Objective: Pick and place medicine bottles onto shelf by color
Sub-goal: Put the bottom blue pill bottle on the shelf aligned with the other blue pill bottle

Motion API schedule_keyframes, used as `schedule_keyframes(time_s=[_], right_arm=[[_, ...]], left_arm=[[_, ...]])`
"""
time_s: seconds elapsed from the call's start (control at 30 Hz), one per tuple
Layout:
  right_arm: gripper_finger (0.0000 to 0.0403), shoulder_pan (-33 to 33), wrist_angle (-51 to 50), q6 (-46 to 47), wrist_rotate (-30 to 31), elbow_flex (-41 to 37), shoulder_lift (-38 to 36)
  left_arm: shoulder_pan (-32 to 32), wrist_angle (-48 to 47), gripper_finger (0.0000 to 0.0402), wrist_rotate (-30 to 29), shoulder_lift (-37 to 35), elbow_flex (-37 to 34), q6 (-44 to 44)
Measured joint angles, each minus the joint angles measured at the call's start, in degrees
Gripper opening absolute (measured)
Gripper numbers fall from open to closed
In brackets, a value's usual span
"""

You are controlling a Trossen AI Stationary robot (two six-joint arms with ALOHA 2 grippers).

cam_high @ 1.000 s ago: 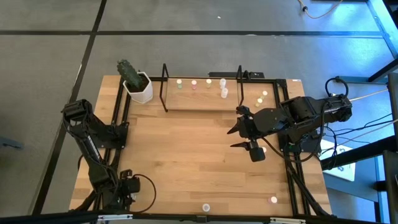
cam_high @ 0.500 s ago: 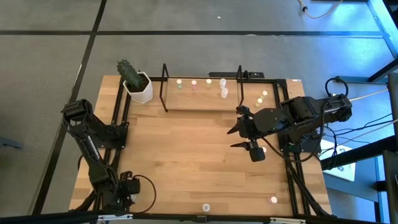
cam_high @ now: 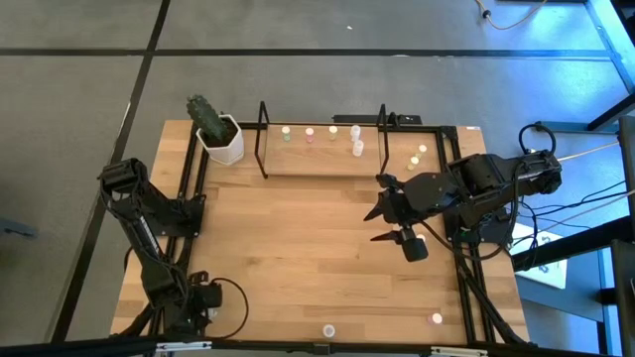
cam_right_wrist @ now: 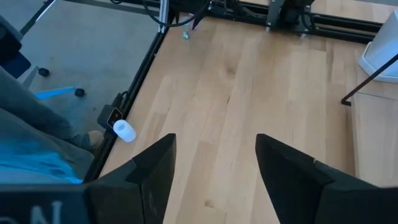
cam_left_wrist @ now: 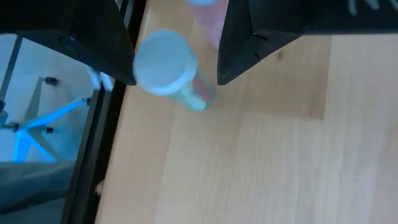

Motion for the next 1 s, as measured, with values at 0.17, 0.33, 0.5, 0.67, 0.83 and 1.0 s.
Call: schedule_keyframes(time_s=[0.17, 0.33, 0.5, 0.67, 0.83, 1.0], right_arm=[[0.0223, 0.0, 0.0, -0.1, 0.0, 0.0, 0.0], [0.0223, 0.0, 0.0, 0.0, -0.1, 0.0, 0.0], [0.0223, 0.0, 0.0, 0.0, -0.1, 0.0, 0.0], [0.0223, 0.0, 0.0, 0.0, -0.1, 0.0, 0.0], [0.0223, 0.0, 0.0, 0.0, -0.1, 0.0, 0.0], [0.0223, 0.0, 0.0, 0.0, -0.1, 0.0, 0.0]], left_arm=[[0.0, -0.9, 0.0213, 0.6, 0.0, 0.0, -1.5], [0.0, -0.6, 0.0213, -1.2, 0.0, 0.0, -2.6], [0.0, -0.8, 0.0208, -1.1, 0.0, 0.0, -2.9], [0.2, -0.8, 0.0177, -1.0, 0.0, 0.0, -4.6], [0.2, -0.8, 0.0135, -0.9, 0.0, 0.0, -7.4], [0.3, -0.7, 0.0101, -0.9, 0.0, 0.0, -10.7]])
